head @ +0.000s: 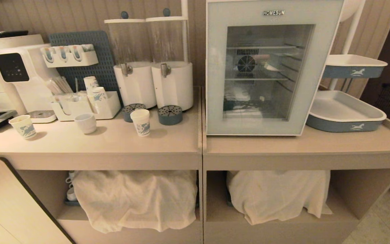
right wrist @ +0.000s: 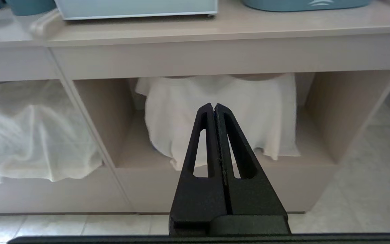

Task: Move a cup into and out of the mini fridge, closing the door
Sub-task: Open the freezer door

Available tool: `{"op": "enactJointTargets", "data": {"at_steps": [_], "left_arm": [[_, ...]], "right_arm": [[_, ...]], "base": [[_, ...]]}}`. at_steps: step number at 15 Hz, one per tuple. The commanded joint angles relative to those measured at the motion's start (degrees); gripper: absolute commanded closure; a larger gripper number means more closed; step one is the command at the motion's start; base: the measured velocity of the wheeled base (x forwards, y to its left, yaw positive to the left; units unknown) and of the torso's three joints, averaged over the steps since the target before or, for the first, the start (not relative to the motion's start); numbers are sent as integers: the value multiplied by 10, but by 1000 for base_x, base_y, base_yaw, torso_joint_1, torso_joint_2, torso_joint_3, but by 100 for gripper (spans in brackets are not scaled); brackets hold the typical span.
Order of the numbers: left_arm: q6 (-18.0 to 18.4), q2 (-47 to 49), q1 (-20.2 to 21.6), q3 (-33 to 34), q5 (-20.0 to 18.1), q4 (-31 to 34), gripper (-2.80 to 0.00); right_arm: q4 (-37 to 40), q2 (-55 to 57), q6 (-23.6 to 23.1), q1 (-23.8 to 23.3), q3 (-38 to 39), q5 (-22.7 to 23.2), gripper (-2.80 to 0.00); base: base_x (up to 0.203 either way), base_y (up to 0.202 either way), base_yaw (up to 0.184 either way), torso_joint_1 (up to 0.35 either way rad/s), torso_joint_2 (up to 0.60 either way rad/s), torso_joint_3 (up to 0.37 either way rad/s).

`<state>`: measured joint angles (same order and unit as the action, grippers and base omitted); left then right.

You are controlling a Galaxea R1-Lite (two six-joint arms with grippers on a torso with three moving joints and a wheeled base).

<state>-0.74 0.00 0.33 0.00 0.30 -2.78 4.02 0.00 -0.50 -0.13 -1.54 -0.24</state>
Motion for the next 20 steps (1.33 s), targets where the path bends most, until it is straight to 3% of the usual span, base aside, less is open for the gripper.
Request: {"op": "enactJointTargets", "data": {"at_steps": [1, 11, 20], "left_arm": [[0, 0, 0, 11, 0, 0, 0], [-3, 0, 0, 11, 0, 0, 0], [-3, 1, 0, 11, 0, 0, 0]], "right_arm": [[0, 0, 0, 0, 0, 0, 0], [0, 0, 0, 0, 0, 0, 0], [0, 0, 0, 0, 0, 0, 0]], "base": [[0, -196, 1, 1, 5, -1], [0, -185, -1, 2, 2, 2], [0, -7, 0, 0, 0, 0]]}}
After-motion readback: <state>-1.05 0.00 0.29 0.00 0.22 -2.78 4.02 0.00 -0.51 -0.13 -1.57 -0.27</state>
